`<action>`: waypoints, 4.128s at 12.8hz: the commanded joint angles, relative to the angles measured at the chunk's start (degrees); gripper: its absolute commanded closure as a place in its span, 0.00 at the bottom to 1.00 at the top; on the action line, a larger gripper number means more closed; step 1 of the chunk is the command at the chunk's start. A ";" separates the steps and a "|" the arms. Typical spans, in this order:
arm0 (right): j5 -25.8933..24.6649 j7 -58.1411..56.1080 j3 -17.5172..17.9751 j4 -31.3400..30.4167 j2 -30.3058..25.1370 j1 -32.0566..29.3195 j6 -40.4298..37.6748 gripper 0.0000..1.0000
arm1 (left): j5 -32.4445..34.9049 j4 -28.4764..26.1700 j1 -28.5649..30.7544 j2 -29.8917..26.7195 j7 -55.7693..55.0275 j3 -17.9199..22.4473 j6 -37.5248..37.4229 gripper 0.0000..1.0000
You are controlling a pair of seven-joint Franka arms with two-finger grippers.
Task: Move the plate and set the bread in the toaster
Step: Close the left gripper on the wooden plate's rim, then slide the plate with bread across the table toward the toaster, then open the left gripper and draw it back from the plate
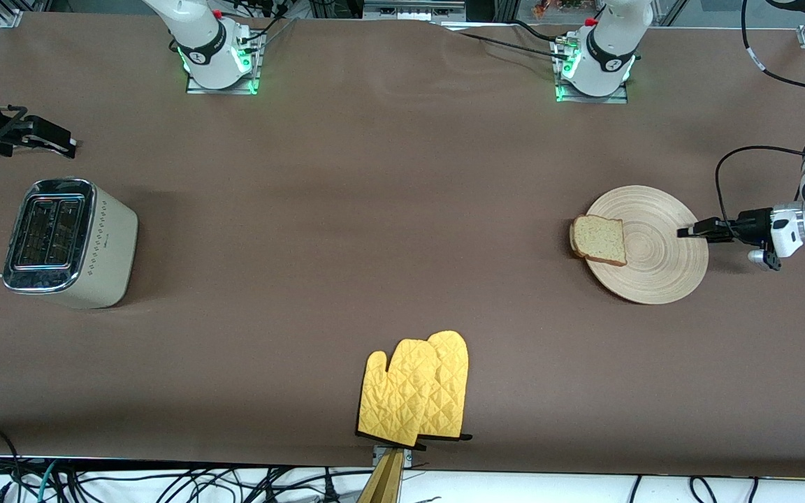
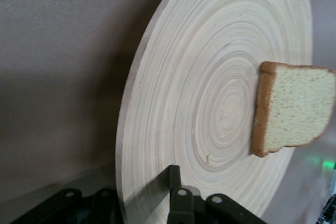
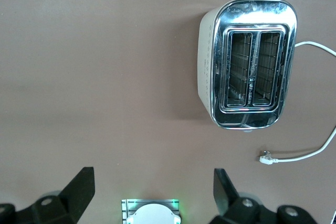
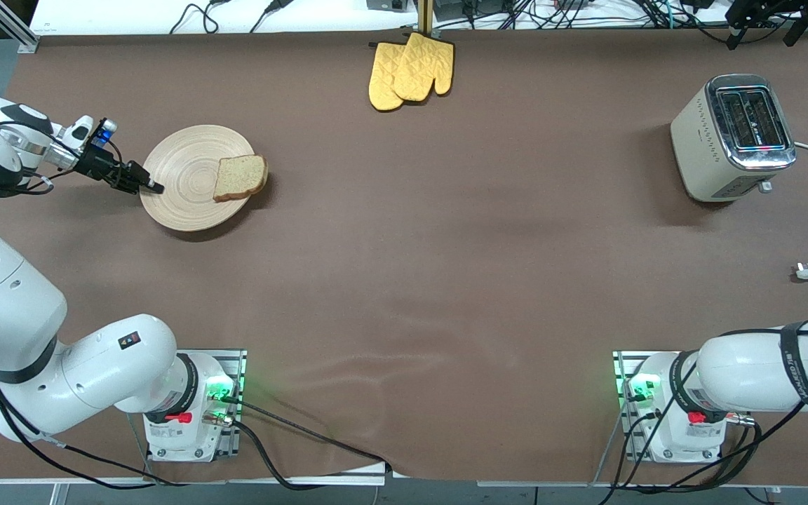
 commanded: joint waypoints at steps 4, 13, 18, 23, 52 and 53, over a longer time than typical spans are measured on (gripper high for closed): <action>0.88 -1.06 -0.01 1.14 -0.03 -0.21 -1.23 0.00 | -1.31 1.16 -1.17 2.22 18.85 -0.13 0.00 1.00; 0.88 -1.06 -0.10 1.14 -0.03 -0.21 -1.32 0.00 | -4.21 6.16 -4.42 1.53 -0.70 -4.52 -9.32 1.00; 0.88 -1.06 -0.27 1.14 -0.03 -0.21 -1.32 0.00 | -9.46 8.02 -6.44 1.43 -8.64 -7.60 -10.11 1.00; 0.96 -1.06 -0.36 1.14 -0.03 -0.30 -1.32 0.00 | -17.64 7.23 -9.42 1.43 -9.08 -7.78 -12.75 1.00; 0.88 -1.06 -0.54 1.23 -0.03 -0.56 -1.49 0.00 | -55.98 5.99 -53.20 7.94 -9.61 -7.69 18.36 1.00; 0.88 -1.06 -0.54 1.14 -0.03 -0.56 -1.49 0.00 | -56.07 5.99 -53.20 7.94 -9.61 -7.69 18.36 0.99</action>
